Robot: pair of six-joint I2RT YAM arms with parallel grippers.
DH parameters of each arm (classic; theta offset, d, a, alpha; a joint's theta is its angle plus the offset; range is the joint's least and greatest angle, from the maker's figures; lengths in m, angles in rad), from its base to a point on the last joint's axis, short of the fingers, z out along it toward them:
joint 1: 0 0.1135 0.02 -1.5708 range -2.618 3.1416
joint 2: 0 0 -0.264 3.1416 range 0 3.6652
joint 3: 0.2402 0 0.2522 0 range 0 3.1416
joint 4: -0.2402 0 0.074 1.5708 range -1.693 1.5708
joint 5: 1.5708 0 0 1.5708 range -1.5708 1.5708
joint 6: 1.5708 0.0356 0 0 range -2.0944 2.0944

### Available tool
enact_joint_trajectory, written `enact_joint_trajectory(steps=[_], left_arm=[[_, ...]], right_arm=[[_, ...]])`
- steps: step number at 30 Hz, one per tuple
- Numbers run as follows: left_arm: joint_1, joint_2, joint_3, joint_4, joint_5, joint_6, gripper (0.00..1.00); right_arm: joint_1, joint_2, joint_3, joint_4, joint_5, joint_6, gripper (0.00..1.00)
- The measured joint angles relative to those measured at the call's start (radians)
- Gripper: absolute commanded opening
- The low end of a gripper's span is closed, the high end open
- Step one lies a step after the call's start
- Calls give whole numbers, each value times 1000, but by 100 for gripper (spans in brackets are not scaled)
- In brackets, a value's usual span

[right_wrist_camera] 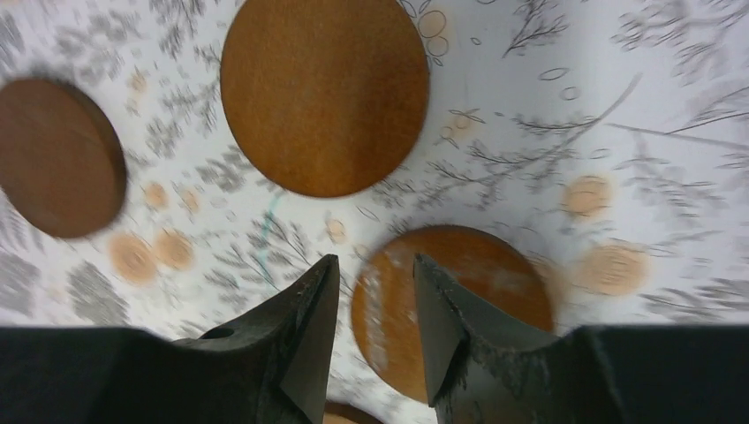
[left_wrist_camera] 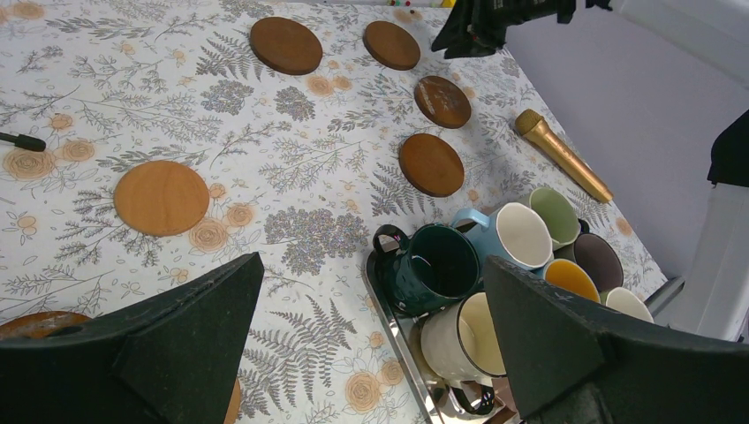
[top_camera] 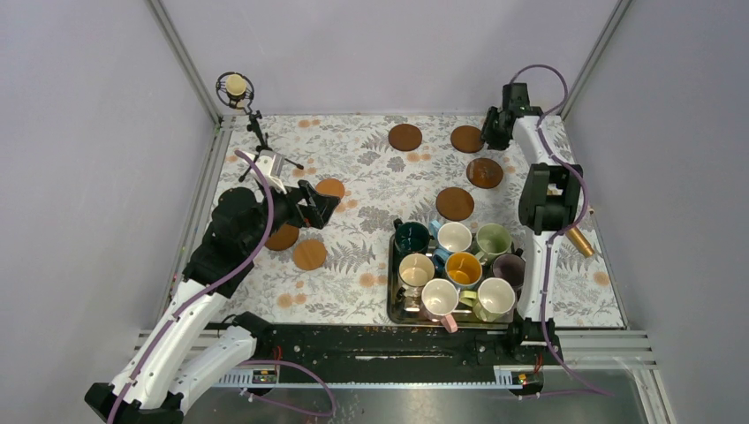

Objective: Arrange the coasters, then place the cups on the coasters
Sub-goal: Move the coaster to the center of the board.

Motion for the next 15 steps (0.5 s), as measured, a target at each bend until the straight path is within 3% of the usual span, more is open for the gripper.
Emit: enact_joint_trajectory(steps=[8, 15], left_arm=[[0, 0, 0, 0, 0, 0, 99], [-4, 0, 0, 0, -1, 0, 99]], right_arm=[[0, 15, -248, 381, -78, 443, 42], [-7, -41, -444, 601, -39, 541, 42]])
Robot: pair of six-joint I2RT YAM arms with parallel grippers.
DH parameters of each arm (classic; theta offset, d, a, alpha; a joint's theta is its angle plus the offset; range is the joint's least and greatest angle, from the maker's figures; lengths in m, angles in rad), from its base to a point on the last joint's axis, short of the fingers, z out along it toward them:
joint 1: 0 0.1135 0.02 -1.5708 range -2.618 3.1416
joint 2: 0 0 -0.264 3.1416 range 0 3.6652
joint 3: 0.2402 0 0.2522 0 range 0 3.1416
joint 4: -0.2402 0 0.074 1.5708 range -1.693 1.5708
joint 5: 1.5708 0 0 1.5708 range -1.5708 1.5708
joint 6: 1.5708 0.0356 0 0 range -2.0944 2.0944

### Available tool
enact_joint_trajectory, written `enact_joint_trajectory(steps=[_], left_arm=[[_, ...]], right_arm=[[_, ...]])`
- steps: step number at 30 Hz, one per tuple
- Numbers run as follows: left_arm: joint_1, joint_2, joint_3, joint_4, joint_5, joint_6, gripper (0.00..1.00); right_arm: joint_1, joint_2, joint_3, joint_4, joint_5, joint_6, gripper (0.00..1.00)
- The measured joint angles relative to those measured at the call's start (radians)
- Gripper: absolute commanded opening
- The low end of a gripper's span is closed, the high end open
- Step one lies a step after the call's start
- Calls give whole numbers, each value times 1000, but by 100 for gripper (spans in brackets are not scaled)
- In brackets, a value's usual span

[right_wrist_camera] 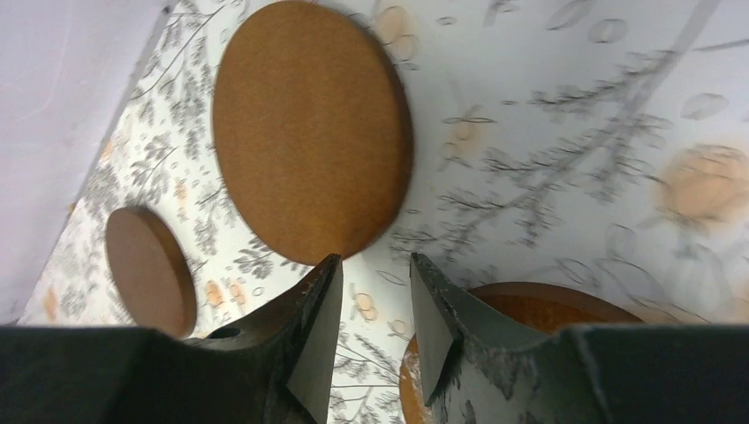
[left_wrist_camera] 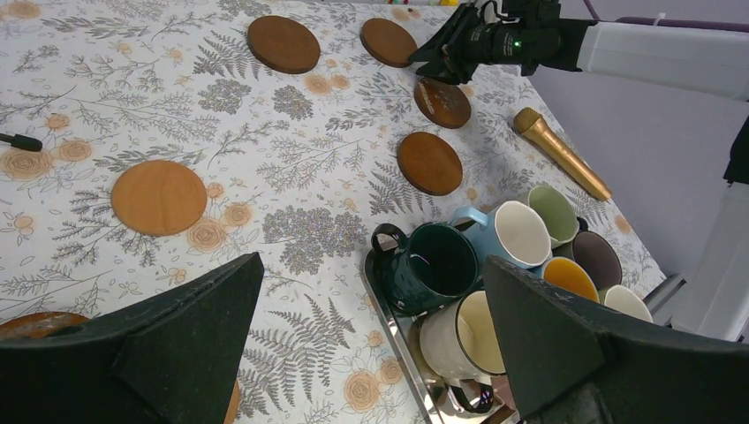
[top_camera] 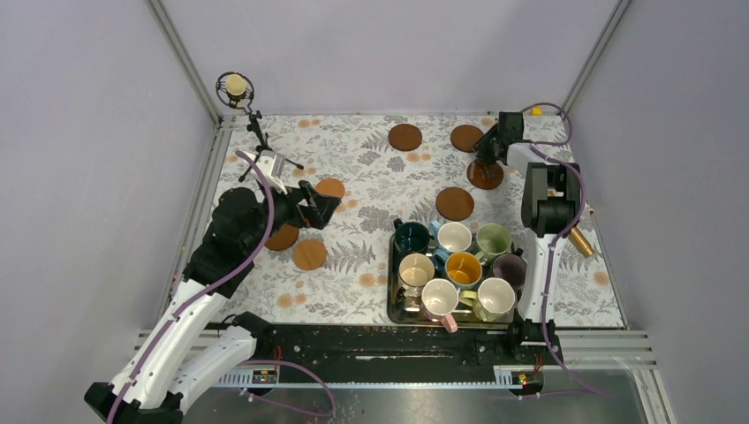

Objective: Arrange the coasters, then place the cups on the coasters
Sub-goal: Move the coaster to the center of the board.

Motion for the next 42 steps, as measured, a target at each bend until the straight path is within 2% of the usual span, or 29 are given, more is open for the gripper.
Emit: enact_joint_trajectory(steps=[6, 22, 42], left_arm=[[-5, 0, 0, 0, 0, 1, 99], [-11, -1, 0, 0, -3, 7, 99], [-11, -13, 0, -1, -10, 7, 99]], right_arm=[[-11, -64, -60, 0, 102, -6, 42], [-85, -127, -105, -119, 153, 36, 43], [-82, -148, -106, -224, 213, 111, 45]])
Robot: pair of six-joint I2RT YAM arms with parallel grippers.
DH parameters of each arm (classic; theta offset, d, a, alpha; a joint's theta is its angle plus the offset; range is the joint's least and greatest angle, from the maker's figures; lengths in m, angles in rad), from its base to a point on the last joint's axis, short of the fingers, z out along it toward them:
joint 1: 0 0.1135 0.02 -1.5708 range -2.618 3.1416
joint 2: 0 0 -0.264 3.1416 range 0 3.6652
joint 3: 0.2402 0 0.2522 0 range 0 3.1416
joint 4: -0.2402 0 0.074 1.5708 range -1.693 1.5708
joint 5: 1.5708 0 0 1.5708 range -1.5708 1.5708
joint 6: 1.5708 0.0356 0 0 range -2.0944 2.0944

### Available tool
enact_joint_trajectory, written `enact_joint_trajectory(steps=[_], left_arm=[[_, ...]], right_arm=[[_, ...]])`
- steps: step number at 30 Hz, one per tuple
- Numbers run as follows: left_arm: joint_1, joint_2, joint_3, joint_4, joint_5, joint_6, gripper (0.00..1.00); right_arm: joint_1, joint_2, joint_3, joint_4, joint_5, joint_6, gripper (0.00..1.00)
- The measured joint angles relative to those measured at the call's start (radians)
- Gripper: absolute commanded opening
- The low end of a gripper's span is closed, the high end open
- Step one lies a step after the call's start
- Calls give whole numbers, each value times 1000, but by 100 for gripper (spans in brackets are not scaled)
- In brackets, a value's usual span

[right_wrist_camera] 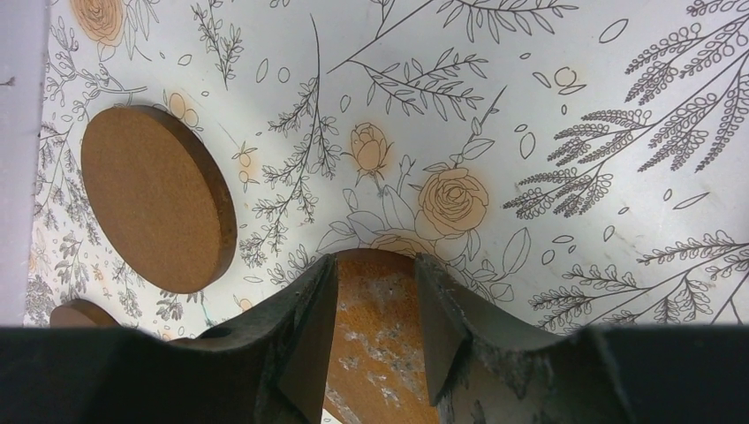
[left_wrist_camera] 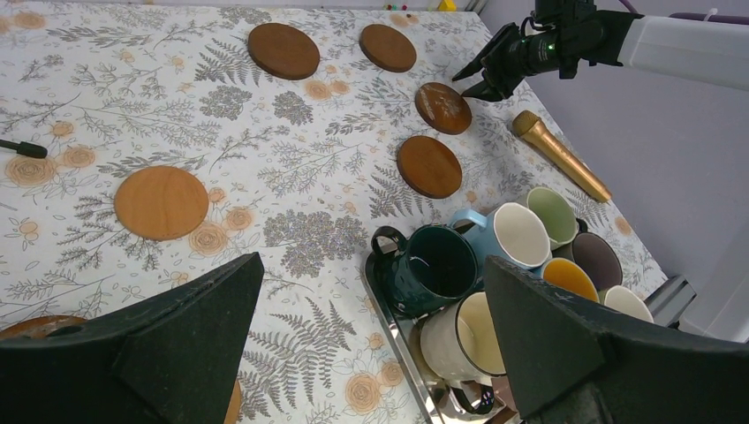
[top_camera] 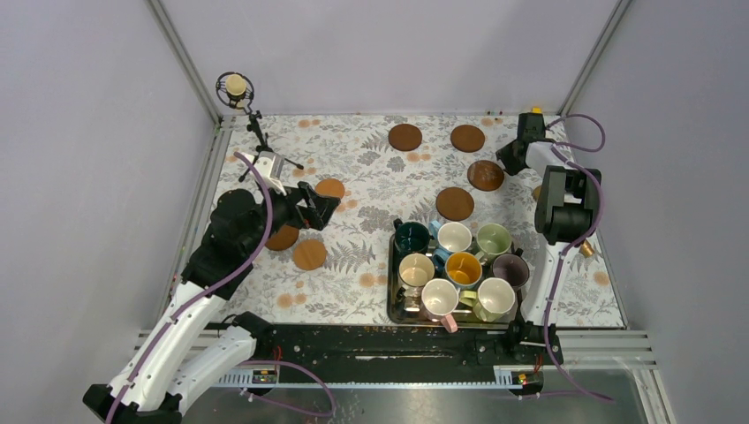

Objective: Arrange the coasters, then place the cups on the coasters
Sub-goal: Move the coaster to the center of the board.

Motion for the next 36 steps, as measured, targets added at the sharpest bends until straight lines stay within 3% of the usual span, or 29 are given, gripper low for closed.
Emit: enact_joint_trajectory(steps=[23, 28, 36], left_arm=[[0, -12, 0, 0, -8, 8, 99], [-5, -12, 0, 0, -13, 10, 99], [-11, -10, 0, 0, -13, 11, 99]], right_arm=[[18, 32, 141, -109, -83, -10, 43], [37, 57, 240, -140, -176, -216, 45], [54, 55, 387, -196, -216, -793, 48]])
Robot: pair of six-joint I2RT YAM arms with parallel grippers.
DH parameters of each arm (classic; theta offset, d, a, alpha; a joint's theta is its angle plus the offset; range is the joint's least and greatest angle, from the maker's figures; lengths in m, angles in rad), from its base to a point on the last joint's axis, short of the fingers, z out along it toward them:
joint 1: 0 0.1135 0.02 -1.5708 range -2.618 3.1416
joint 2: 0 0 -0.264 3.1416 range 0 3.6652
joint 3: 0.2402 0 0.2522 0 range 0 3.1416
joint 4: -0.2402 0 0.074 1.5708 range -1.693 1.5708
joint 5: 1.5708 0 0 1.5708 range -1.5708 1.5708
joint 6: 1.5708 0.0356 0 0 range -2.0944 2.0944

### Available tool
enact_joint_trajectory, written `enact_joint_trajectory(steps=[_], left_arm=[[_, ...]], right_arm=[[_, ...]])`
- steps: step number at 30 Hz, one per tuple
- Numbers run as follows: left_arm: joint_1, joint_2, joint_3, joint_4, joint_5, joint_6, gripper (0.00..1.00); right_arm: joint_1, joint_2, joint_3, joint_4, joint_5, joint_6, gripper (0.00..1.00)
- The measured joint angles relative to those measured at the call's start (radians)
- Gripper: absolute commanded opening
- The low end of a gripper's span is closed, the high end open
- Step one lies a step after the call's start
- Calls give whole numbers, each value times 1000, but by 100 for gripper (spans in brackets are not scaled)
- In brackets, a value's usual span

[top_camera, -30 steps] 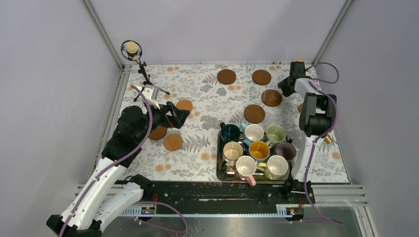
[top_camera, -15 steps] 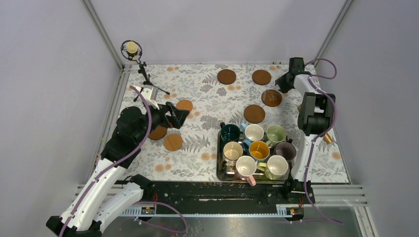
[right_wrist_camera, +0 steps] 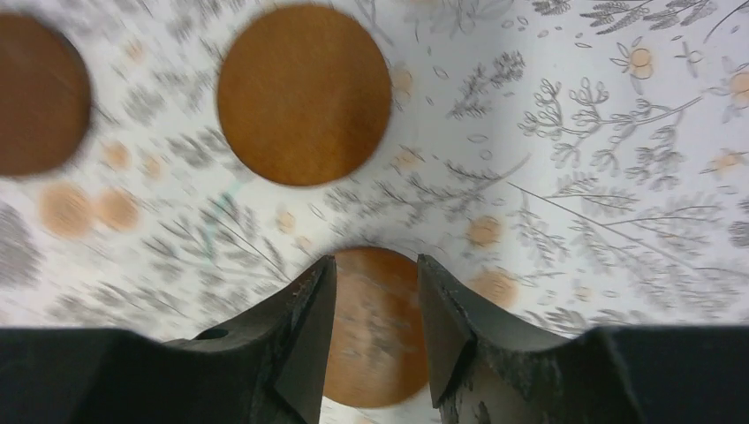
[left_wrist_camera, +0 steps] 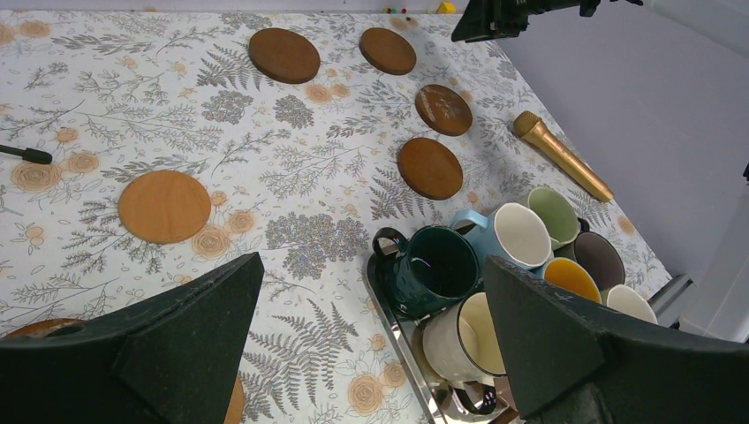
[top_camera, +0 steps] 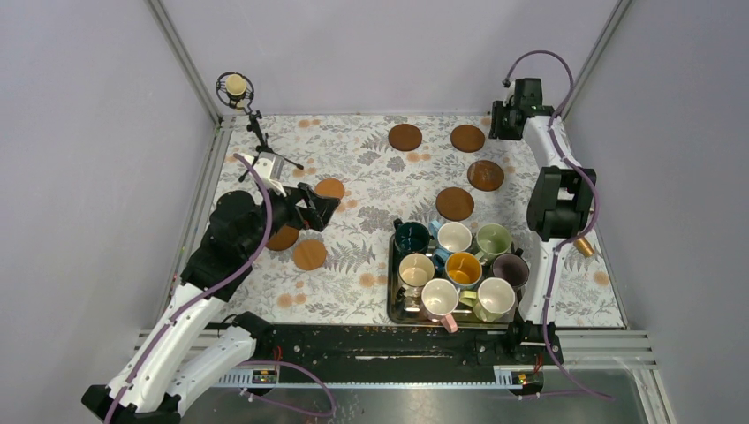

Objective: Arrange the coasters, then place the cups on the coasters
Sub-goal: Move the coaster to the center of the board.

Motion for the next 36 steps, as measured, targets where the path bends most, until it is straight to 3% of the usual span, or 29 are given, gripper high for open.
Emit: enact_joint_trajectory(steps=[7, 13, 24, 36], left_arm=[[0, 23, 0, -1, 0, 0, 99], [-1, 30, 0, 0, 0, 0, 99], [-1, 66, 0, -3, 0, 0, 99], [-3, 65, 0, -4, -2, 4, 99]], right_arm=[[0, 50, 64, -167, 95, -468, 49], [-1, 52, -61, -169, 134, -800, 49], [-13, 68, -83, -200, 54, -1029, 47], [-14, 69, -87, -253, 107, -1301, 43]])
